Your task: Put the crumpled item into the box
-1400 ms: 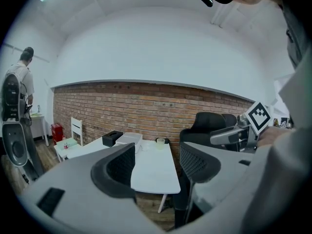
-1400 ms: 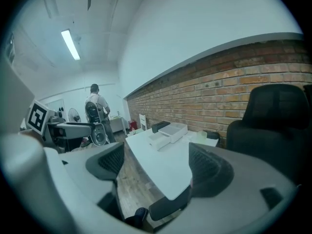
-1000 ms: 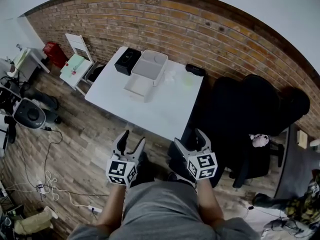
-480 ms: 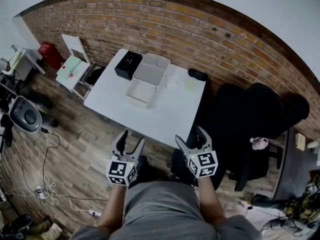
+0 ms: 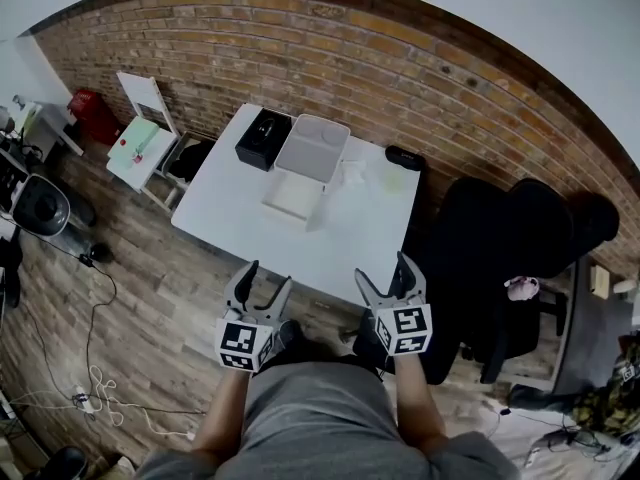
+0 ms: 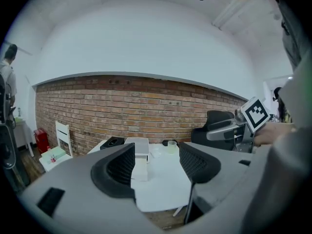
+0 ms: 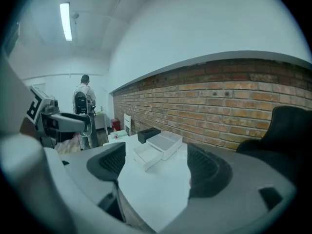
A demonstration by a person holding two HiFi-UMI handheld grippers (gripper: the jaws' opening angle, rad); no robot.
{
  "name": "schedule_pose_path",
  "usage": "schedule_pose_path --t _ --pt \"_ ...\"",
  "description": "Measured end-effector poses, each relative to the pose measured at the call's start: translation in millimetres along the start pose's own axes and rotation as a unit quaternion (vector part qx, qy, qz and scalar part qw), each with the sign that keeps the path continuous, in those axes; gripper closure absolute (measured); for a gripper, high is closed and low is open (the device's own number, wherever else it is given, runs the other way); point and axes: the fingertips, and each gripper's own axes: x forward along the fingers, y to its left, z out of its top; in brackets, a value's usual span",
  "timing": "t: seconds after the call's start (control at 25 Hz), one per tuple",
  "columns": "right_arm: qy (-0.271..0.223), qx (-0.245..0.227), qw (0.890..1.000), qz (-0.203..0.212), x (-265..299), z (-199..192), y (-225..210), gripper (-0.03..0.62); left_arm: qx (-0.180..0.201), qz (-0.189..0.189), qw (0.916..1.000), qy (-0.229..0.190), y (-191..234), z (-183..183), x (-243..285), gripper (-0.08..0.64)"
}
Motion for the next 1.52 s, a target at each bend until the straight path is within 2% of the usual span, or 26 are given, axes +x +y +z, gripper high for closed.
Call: schedule_pose_path --t 0.2,0.48,0.68,1.04,1.36,1.52 --pt "0.005 0.008 1.0 -0.016 11 -1 12 0.189 0.004 -0.01 0.9999 0.001 24 5 3 0.289" --pt "0.018 0.048 0.998 -0.024 23 -4 7 0.193 0.004 -0.032 0.9994 0.01 34 8 14 0.288" --pt "0.015 0.061 0.998 -0.031 44 1 -15 0.196 0.004 -0.042 0.9989 0.019 37 11 34 0.288" --pt "0.022 0.066 0.997 -0.02 103 15 -40 0.206 -0.007 -0.026 0.9995 0.013 68 29 76 0.288" --pt "0.041 0.079 0.996 -0.029 151 10 -75 0.223 -0.017 -0.026 0.9993 0.022 83 30 110 0.289" --pt "0.051 0.107 0.992 -0.034 174 0 -95 0.238 -0.023 -0.027 0.999 0.028 88 26 125 0.289"
